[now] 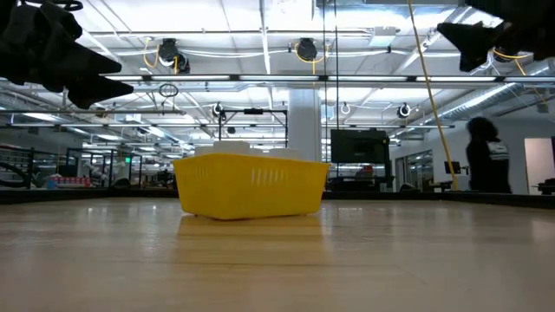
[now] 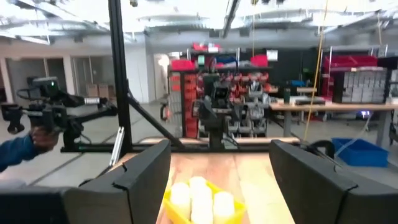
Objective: Pick and place pill bottles into a basket
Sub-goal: Return to Home Position
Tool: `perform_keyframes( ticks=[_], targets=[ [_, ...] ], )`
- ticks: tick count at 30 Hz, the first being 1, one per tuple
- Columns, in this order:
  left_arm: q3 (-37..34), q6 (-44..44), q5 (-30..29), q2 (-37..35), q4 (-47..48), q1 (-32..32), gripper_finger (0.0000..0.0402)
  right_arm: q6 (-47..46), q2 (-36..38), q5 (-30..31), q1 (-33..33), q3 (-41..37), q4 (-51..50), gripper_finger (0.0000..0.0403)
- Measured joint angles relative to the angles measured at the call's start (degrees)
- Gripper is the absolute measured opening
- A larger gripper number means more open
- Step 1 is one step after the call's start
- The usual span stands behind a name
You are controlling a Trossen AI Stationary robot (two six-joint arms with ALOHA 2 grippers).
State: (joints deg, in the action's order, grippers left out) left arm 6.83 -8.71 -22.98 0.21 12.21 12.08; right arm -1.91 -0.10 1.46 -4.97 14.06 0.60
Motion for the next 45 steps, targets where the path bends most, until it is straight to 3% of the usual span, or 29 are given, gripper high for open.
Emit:
perform_keyframes(
  ticks=[6,21,27,32,41,45],
  targets=[
    [0.0,0.5,3.5,0.0,0.7,0.0,0.0318,-0.4,0.0,0.0,0.0,-7.2,8.4,0.0265],
    [0.0,0.7,4.8,0.0,2.5,0.0,0.0322,-2.4,0.0,-3.3,0.0,-11.0,7.7,0.0265],
    [0.0,0.7,5.0,0.0,2.7,0.0,0.0315,-3.9,0.0,-8.8,0.0,-11.1,5.6,0.0265],
    [0.0,0.7,5.0,0.0,2.9,0.0,0.0322,-4.9,-0.1,-1.6,0.1,-11.2,0.2,0.0265],
    [0.0,0.5,5.1,0.0,3.0,0.0,0.0323,-4.3,-0.1,1.4,0.1,-11.3,1.4,0.0265],
    [0.0,0.3,5.1,0.0,3.1,0.0,0.0317,-4.5,-0.1,-1.6,0.1,-11.3,1.3,0.0265]
  ],
)
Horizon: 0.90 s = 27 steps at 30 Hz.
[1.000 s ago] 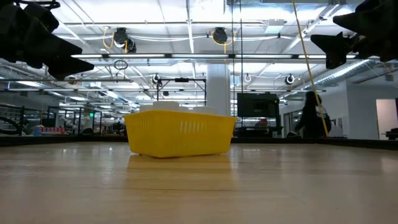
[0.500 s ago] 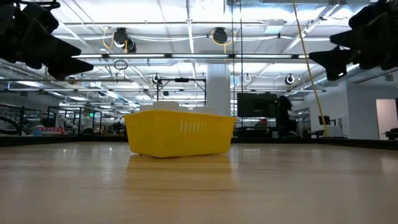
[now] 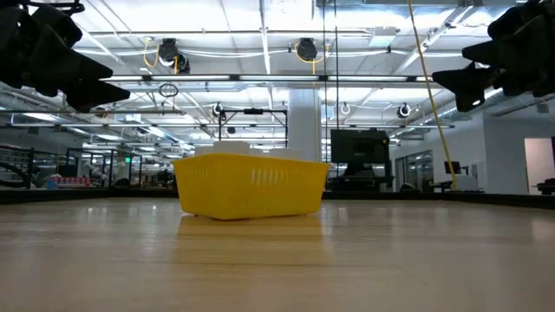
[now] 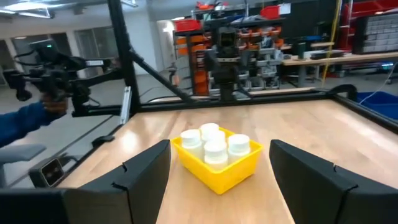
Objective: Pick and place pill bottles into a basket
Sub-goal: Return to Home Position
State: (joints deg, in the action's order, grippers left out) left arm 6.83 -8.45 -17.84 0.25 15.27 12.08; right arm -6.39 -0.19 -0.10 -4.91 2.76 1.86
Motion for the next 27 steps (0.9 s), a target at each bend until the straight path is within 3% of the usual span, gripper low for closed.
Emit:
perform_keyframes(
  ticks=[10,27],
  targets=[
    [0.0,-5.5,-3.2,0.1,3.0,0.0,0.0323,-0.4,0.0,0.0,0.0,0.0,0.0,0.0265],
    [0.0,-4.8,-3.2,0.1,2.9,0.0,0.0322,-0.4,0.0,0.0,0.0,0.0,0.0,0.0265]
  ],
)
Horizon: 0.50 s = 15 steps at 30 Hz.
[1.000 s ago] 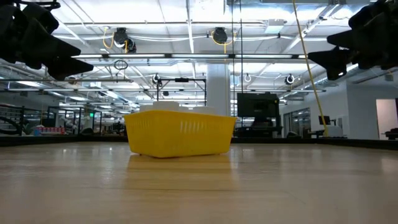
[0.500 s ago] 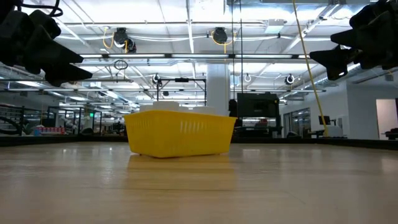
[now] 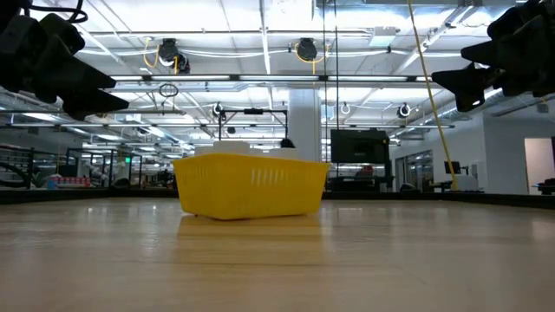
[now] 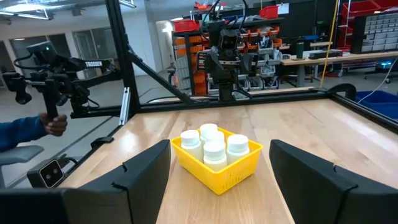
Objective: Pick and place pill bottles into a basket
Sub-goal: Return to Home Position
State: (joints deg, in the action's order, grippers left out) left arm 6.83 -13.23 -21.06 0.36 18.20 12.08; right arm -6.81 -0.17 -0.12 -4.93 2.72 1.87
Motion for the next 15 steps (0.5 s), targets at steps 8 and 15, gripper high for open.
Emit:
perform_keyframes(
  ticks=[8,15],
  targets=[
    [0.0,0.0,0.0,0.0,0.0,0.0,0.0319,0.0,0.0,0.0,0.0,0.0,0.0,0.0265],
    [0.0,0.0,0.0,0.0,0.0,0.0,0.0323,0.0,0.0,0.0,0.0,0.0,0.0,0.0265]
  ],
)
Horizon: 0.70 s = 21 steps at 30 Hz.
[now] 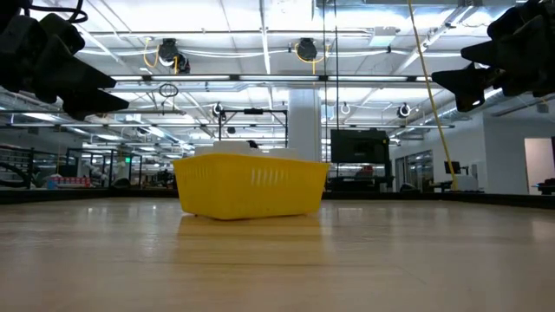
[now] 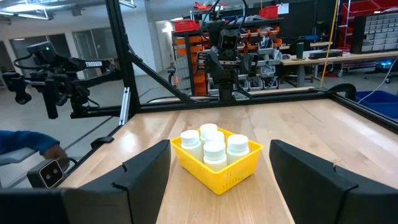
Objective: Pick and place pill bottles into a basket
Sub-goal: Return to Home Position
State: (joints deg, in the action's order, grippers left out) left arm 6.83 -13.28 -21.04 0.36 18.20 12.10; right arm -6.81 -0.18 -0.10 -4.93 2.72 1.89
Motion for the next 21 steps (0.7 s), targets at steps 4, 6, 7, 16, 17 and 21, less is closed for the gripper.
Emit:
perform_keyframes(
  ticks=[4,6,7,16,17,21],
  targets=[
    [0.0,0.0,0.0,0.0,0.0,0.0,0.0328,0.0,0.0,0.0,0.0,0.0,0.0,0.0265],
    [0.0,0.0,0.0,0.0,0.0,0.0,0.0326,0.0,0.0,0.0,0.0,0.0,0.0,0.0265],
    [0.0,0.0,0.0,0.0,0.0,0.0,0.0325,0.0,0.0,0.0,0.0,0.0,0.0,0.0265],
    [0.0,-0.1,0.0,0.0,0.0,0.0,0.0316,0.0,0.0,0.0,0.0,0.0,0.0,0.0265],
    [0.0,-0.1,0.0,0.0,0.0,0.0,0.0317,0.0,0.0,0.0,0.0,0.0,0.0,0.0265],
    [0.0,-0.1,0.0,0.0,0.0,0.0,0.0322,0.0,0.0,0.0,0.0,0.0,0.0,0.0265]
  ],
)
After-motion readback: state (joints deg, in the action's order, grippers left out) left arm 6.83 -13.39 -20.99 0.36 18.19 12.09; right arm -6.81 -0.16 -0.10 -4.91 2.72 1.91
